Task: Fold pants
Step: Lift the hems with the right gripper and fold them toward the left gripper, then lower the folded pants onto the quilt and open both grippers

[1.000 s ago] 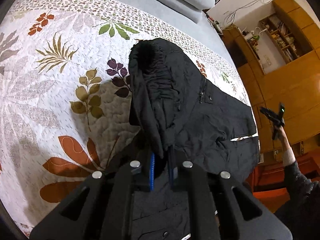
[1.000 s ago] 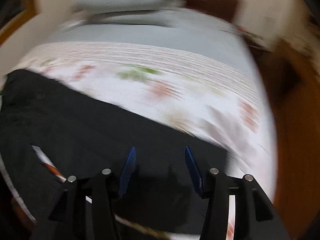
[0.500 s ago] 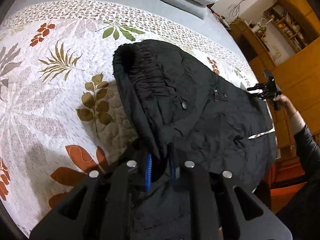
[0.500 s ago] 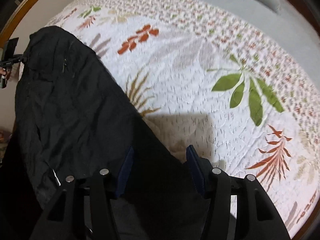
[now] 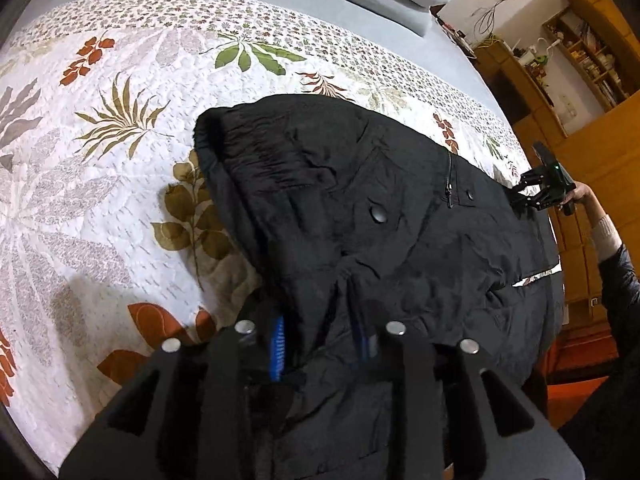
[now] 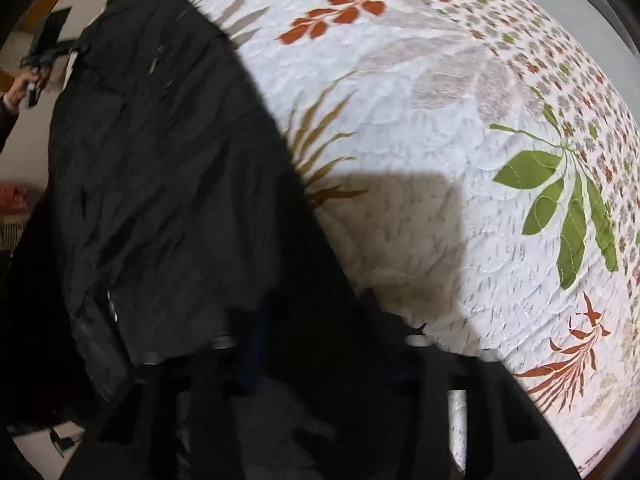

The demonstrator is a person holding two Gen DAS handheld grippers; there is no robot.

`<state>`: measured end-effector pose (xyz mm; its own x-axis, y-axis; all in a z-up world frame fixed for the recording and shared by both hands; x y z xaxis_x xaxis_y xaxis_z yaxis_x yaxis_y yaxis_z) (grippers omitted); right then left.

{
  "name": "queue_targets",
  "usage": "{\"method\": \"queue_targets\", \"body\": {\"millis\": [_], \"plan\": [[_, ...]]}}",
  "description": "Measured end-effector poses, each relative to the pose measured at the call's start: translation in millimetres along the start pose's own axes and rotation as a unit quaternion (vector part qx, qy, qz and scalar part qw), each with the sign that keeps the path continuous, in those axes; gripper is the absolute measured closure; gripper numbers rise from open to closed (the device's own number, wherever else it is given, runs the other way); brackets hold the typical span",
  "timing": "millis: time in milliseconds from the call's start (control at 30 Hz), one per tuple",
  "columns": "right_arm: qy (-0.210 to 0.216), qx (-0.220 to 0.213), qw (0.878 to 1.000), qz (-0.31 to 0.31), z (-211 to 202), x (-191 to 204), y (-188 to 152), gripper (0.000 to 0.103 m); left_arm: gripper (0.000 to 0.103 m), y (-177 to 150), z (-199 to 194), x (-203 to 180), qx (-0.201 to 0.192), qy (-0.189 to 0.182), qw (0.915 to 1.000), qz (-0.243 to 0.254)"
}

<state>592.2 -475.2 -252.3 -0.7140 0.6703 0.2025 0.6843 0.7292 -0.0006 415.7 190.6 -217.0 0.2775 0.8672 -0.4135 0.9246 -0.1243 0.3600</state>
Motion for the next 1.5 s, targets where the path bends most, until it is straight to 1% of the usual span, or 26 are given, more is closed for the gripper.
{"method": "queue_targets", "body": {"millis": [67, 100, 233, 333, 367, 400, 433, 533, 600, 733, 767, 833, 867, 900, 933, 1067, 1167, 1233, 1267, 1333, 1367, 1433, 1500], "plan": [[-0.006, 0.008, 1.0, -0.012, -1, 8, 0, 0.088, 0.071, 0, 3, -1, 0.0, 0.002, 1.0, 0.002], [-0.009, 0.01, 1.0, -0.019, -1, 14, 1, 0.091, 0.07, 1, 4, -1, 0.001, 0.004, 1.0, 0.002], [-0.036, 0.002, 0.999, -0.034, -10, 28, -1, 0.095, 0.069, 3, 10, -4, 0.006, 0.018, 0.9998, 0.007], [-0.065, -0.028, 0.996, -0.047, -30, 44, -9, 0.095, 0.069, 3, 12, -5, 0.003, 0.023, 0.9997, 0.011], [-0.077, -0.047, 0.995, -0.048, -42, 53, -16, 0.095, 0.069, 3, 12, -6, 0.001, 0.023, 0.9997, 0.011], [-0.084, -0.056, 0.994, -0.049, -49, 59, -19, 0.095, 0.07, 2, 10, -7, -0.002, 0.022, 0.9997, 0.011], [-0.098, -0.073, 0.991, -0.056, -60, 71, -27, 0.095, 0.07, 1, 9, -8, -0.006, 0.02, 0.9997, 0.013], [-0.13, -0.1, 0.983, -0.078, -80, 108, -47, 0.095, 0.071, -4, 3, -17, -0.021, 0.012, 0.9994, 0.023], [-0.149, -0.119, 0.978, -0.089, -90, 141, -71, 0.095, 0.073, -12, -5, -25, -0.034, -0.001, 0.9989, 0.033], [-0.199, -0.142, 0.964, -0.103, -100, 201, -115, 0.095, 0.075, -33, -22, -36, -0.051, -0.017, 0.9975, 0.045], [-0.213, -0.149, 0.959, -0.111, -101, 224, -131, 0.095, 0.075, -41, -28, -39, -0.056, -0.021, 0.997, 0.049], [-0.219, -0.154, 0.957, -0.115, -100, 249, -144, 0.095, 0.075, -55, -39, -44, -0.063, -0.021, 0.9963, 0.055], [-0.228, -0.158, 0.954, -0.117, -96, 268, -157, 0.095, 0.075, -63, -44, -46, -0.066, -0.019, 0.996, 0.058], [-0.23, -0.159, 0.953, -0.115, -94, 281, -165, 0.095, 0.075, -71, -49, -48, -0.067, -0.016, 0.9957, 0.061], [-0.223, -0.164, 0.955, -0.109, -89, 296, -177, 0.095, 0.075, -78, -54, -48, -0.071, -0.014, 0.9954, 0.064], [-0.211, -0.157, 0.961, -0.086, -64, 310, -199, 0.096, 0.075, -107, -67, -44, -0.077, -0.017, 0.9956, 0.05], [-0.191, -0.162, 0.967, -0.049, -42, 317, -217, 0.096, 0.075, -131, -73, -40, -0.076, -0.006, 0.9961, 0.045], [-0.174, -0.165, 0.97, -0.026, -28, 316, -225, 0.096, 0.075, -141, -76, -39, -0.078, 0.0, 0.9962, 0.04], [-0.164, -0.166, 0.972, -0.013, -17, 317, -229, 0.096, 0.075, -141, -78, -40, -0.081, -0.003, 0.996, 0.038], [-0.162, -0.157, 0.974, -0.004, 4, 314, -230, 0.096, 0.075, -146, -82, -42, -0.099, -0.011, 0.9946, 0.029], [-0.159, -0.145, 0.976, -0.003, 17, 316, -230, 0.096, 0.075, -148, -83, -45, -0.105, -0.016, 0.9938, 0.032], [-0.174, -0.124, 0.977, -0.009, 39, 321, -232, 0.096, 0.075, -152, -82, -51, -0.112, -0.015, 0.9927, 0.042], [-0.172, -0.127, 0.977, 0.006, 45, 319, -233, 0.096, 0.074, -153, -79, -57, -0.113, -0.02, 0.9923, 0.046]]}}
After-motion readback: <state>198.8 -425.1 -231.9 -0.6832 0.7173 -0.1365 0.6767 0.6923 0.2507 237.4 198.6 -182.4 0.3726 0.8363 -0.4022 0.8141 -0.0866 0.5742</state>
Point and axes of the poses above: each gripper's, at about its wrist camera, not at the fingertips, and z roughly the way its jaws point, x to its left, y to its top, the point moved 1 cm from there along z, roughly the way its jaws point, and after that the axes turned 4 degrees about z, right-handed, at the moved point
